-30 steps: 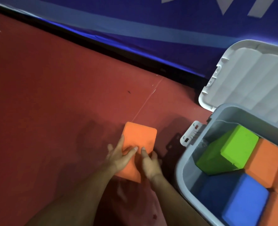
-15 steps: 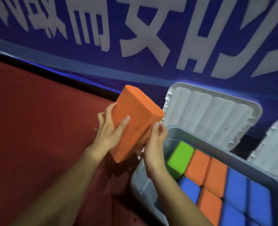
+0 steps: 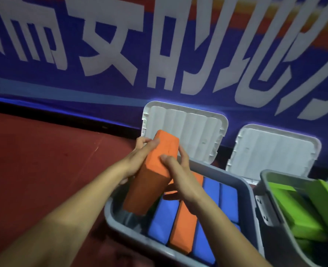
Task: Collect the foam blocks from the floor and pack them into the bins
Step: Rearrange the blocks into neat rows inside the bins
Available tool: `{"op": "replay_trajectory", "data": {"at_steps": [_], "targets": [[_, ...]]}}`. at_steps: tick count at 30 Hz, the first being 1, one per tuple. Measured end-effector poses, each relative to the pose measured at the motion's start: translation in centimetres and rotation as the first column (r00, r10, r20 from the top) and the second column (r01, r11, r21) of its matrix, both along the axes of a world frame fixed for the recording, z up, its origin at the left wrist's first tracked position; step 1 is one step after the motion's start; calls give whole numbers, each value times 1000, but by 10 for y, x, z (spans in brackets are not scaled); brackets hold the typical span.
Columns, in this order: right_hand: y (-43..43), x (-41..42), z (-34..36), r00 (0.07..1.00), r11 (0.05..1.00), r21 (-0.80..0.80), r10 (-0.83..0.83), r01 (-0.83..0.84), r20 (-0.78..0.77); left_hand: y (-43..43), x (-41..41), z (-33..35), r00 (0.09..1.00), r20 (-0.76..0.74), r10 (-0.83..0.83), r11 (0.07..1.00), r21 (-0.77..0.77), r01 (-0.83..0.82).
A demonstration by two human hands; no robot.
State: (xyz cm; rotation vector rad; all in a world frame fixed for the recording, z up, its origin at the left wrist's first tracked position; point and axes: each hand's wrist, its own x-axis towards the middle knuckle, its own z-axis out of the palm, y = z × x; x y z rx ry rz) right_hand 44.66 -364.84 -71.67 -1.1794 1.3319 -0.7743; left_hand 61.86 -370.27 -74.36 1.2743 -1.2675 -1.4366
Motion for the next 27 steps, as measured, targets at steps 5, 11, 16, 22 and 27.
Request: {"op": "replay_trajectory", "data": {"at_steps": [5, 11, 16, 22, 27], "targets": [[-3, 12, -21, 995, 995, 55, -78, 82, -63, 9, 1, -18, 995, -59, -78, 993, 86, 83], [-4, 39, -55, 966, 992, -108, -88, 63, -244, 6, 25, -24, 987, -23, -160, 984, 78, 161], [-5, 36, -72, 953, 993, -107, -74, 44, -293, 6, 26, -48, 992, 61, -114, 990, 88, 109], [-7, 24, -106, 916, 1000, -22, -26, 18, -400, 6, 3, -89, 909, 379, -176, 983, 108, 145], [-1, 23, -139, 729, 997, -75, -47, -6, -682, -3, 3, -123, 824, 511, -245, 969, 100, 227]]}}
